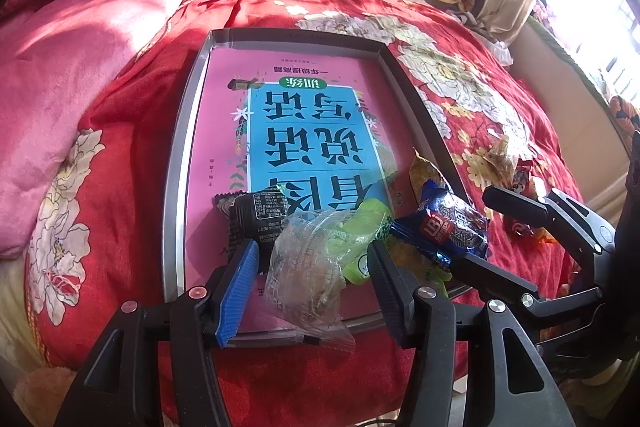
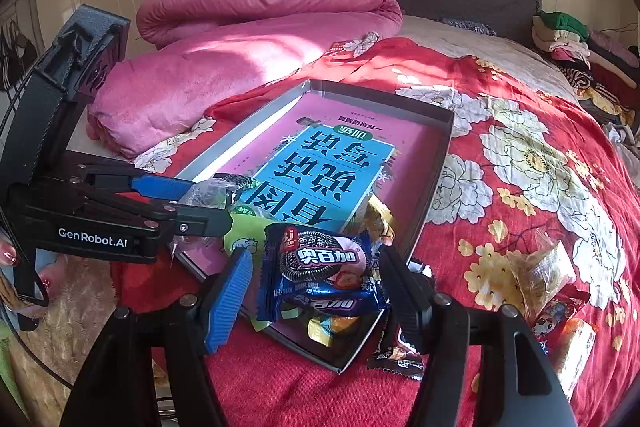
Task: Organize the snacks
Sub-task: 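Open both grippers to release the bread bag and strawberry biscuit pack in the tray, then move both open grippers back to the snacks lying beside the tray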
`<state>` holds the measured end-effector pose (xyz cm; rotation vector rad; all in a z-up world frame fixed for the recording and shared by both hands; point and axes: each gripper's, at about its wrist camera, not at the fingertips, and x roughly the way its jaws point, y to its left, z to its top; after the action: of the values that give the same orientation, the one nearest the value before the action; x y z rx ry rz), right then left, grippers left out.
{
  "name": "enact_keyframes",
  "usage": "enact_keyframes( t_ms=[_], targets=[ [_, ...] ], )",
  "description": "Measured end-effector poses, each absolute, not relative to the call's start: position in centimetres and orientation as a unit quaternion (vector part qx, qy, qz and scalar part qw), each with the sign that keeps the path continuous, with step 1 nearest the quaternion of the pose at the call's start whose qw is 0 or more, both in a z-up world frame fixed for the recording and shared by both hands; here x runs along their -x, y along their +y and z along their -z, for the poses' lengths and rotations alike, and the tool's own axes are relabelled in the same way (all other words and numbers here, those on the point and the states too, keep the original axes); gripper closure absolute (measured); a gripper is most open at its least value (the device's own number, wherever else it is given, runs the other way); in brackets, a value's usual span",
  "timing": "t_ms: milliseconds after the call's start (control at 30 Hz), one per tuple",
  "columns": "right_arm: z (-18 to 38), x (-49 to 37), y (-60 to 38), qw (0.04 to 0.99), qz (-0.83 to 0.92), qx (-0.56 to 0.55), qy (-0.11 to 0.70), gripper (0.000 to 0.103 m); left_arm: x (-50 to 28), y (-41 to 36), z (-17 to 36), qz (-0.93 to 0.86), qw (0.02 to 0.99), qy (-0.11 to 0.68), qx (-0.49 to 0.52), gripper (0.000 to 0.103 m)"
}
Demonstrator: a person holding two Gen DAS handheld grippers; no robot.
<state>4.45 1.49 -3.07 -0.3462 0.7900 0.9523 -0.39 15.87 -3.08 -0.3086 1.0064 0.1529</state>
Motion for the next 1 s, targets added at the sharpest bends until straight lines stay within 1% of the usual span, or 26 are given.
enact_keyframes(
  t_ms=[200,300,367,400,433,600,700,1000],
  targets=[
    [2.2,-4.6,0.7,0.806,-0.446,0.149,0.359,0.037,0.6,15.6,2.2,-0.068,0.872,0.463,0.145,0.044],
    [1.7,-4.7,0.3,0.811,-0.444,0.140,0.354,0.033,0.6,15.6,2.1,-0.070,0.874,0.460,0.143,0.043],
    [1.4,-4.9,0.1,0.814,-0.442,0.138,0.350,0.033,0.6,15.6,1.9,-0.070,0.876,0.455,0.144,0.039],
    [1.3,-4.9,0.0,0.816,-0.441,0.136,0.347,0.033,0.6,15.6,1.8,-0.071,0.877,0.452,0.144,0.031],
    [1.1,-4.9,-0.1,0.818,-0.440,0.135,0.345,0.033,0.7,15.6,1.6,-0.074,0.879,0.448,0.142,0.028],
    [0.4,-4.9,-0.8,0.828,-0.436,0.128,0.329,0.033,0.8,15.7,1.2,-0.077,0.883,0.441,0.143,0.028],
    [-0.1,-4.8,-1.3,0.833,-0.436,0.122,0.319,0.029,1.0,15.7,1.0,-0.077,0.885,0.435,0.145,0.028],
    [-1.6,-5.4,-3.9,0.849,-0.421,0.097,0.305,0.025,1.5,15.4,-0.4,-0.083,0.901,0.403,0.140,0.025]
  ],
)
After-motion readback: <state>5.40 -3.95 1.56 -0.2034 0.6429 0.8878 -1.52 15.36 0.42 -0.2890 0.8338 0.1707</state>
